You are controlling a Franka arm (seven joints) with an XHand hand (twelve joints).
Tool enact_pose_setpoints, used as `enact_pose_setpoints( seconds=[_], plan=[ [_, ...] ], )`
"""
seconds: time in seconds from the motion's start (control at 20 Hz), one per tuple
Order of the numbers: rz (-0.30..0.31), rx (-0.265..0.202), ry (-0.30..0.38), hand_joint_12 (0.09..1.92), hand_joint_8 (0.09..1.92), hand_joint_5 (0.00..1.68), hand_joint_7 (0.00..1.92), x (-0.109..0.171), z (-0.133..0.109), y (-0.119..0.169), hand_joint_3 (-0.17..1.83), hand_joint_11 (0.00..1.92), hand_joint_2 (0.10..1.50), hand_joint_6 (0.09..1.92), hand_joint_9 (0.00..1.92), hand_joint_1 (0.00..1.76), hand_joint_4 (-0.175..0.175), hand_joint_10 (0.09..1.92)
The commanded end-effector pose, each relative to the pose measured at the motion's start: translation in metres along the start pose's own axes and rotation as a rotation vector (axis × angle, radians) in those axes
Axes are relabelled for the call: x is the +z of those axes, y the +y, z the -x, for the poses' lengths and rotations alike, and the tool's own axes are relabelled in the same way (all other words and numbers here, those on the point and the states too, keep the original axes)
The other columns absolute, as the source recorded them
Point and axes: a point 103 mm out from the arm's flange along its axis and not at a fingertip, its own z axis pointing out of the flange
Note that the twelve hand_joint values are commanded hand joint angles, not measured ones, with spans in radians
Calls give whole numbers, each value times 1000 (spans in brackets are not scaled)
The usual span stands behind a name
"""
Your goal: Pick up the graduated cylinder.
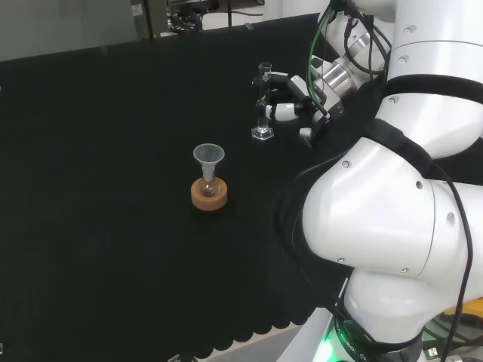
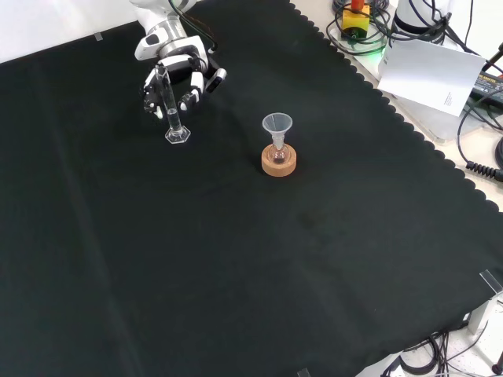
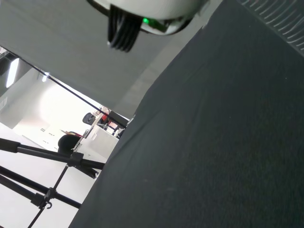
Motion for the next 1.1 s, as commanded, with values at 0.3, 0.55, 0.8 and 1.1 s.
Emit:
enact_pose_setpoints(
  seconds=[0.3, 0.55, 0.8, 1.1],
  plan=[
    [2, 2, 5, 1035, 576, 661, 715, 3, 1, 3, 613, 857, 724, 620, 1093, 1086, 12, 269],
    [3, 4, 14, 1009, 587, 730, 753, 12, 2, 7, 592, 898, 761, 597, 1127, 1093, 11, 242],
    [8, 8, 31, 999, 588, 744, 762, 14, 5, 6, 586, 913, 772, 586, 1137, 1095, 10, 228],
    [19, 8, 34, 996, 584, 744, 758, 13, 7, 5, 583, 916, 774, 582, 1139, 1083, 10, 220]
  ],
)
